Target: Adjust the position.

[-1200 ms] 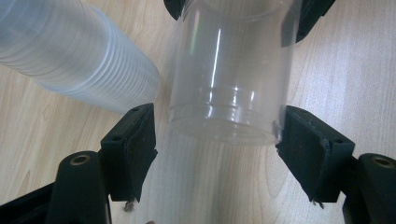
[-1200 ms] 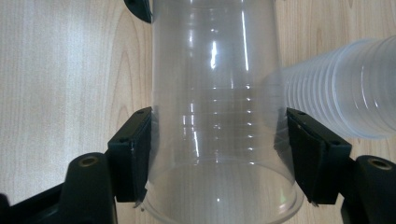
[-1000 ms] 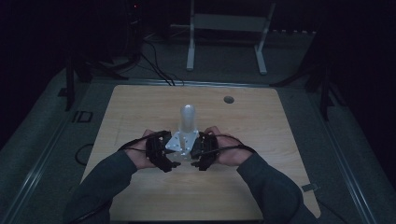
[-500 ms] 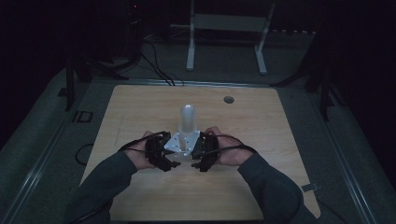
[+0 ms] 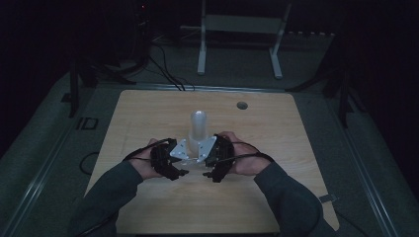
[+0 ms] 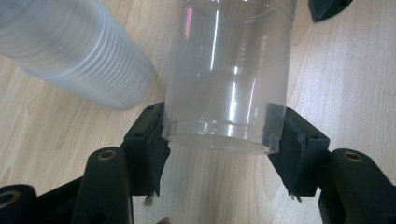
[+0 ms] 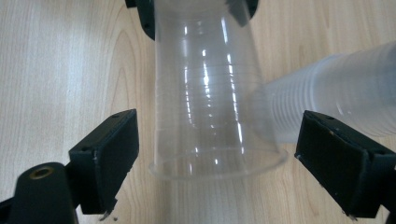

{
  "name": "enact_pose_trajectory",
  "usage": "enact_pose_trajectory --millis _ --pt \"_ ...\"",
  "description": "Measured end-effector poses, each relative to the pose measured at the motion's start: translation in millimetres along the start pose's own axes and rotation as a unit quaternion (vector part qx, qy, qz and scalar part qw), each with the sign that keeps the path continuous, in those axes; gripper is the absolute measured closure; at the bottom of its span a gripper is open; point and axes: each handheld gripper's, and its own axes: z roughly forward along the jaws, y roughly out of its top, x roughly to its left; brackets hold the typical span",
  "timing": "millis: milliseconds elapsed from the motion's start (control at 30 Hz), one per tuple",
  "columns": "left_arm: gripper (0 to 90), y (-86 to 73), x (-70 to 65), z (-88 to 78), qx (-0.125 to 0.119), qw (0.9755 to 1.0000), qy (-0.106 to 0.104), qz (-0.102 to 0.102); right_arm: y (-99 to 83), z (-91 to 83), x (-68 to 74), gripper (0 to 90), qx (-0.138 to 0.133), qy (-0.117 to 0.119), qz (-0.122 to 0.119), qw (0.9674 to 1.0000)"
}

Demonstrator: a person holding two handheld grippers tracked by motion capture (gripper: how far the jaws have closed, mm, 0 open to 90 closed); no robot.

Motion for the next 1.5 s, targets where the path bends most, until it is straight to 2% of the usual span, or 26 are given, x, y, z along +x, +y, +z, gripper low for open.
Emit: enact_pose_trajectory --millis 233,567,733,900,1200,1267,1400,1500 --pt "41.2 -6.2 3.8 1.5 -0.007 0.9999 0.000 -0.015 -3.1 -7.4 -2.5 13.0 -0.017 -0.009 0.012 0.9998" --pt "41.3 -14.8 6.5 5.7 -0.029 0.9987 -0.002 -0.043 -12.9 -17.0 -5.0 17.2 -0.054 -0.006 0.041 0.9977" --pt "41.3 -20.9 8.9 5.8 -0.043 0.9974 -0.003 -0.057 -21.7 -25.1 -5.1 20.9 -0.080 -0.013 0.062 0.9948" --pt "41.3 -26.0 10.1 4.7 -0.057 0.9959 -0.003 -0.070 -29.4 -29.2 -6.1 26.7 -0.084 -0.019 0.080 0.9931" --pt "41.3 -35.2 13.3 3.9 -0.097 0.9897 -0.007 -0.106 -35.5 -31.6 -7.4 33.9 -0.087 -0.026 0.096 0.9912" --pt "41.3 -37.1 13.8 3.6 -0.103 0.9886 -0.007 -0.110 -36.4 -31.6 -6.9 35.0 -0.088 -0.025 0.098 0.9909" --pt "41.2 -40.7 13.2 2.3 -0.123 0.9847 -0.004 -0.123 -39.1 -30.4 -6.1 36.8 -0.091 -0.024 0.107 0.9898" --pt "41.2 -42.7 13.0 2.1 -0.130 0.9832 -0.001 -0.128 -42.9 -29.2 -6.1 38.6 -0.092 -0.021 0.116 0.9887"
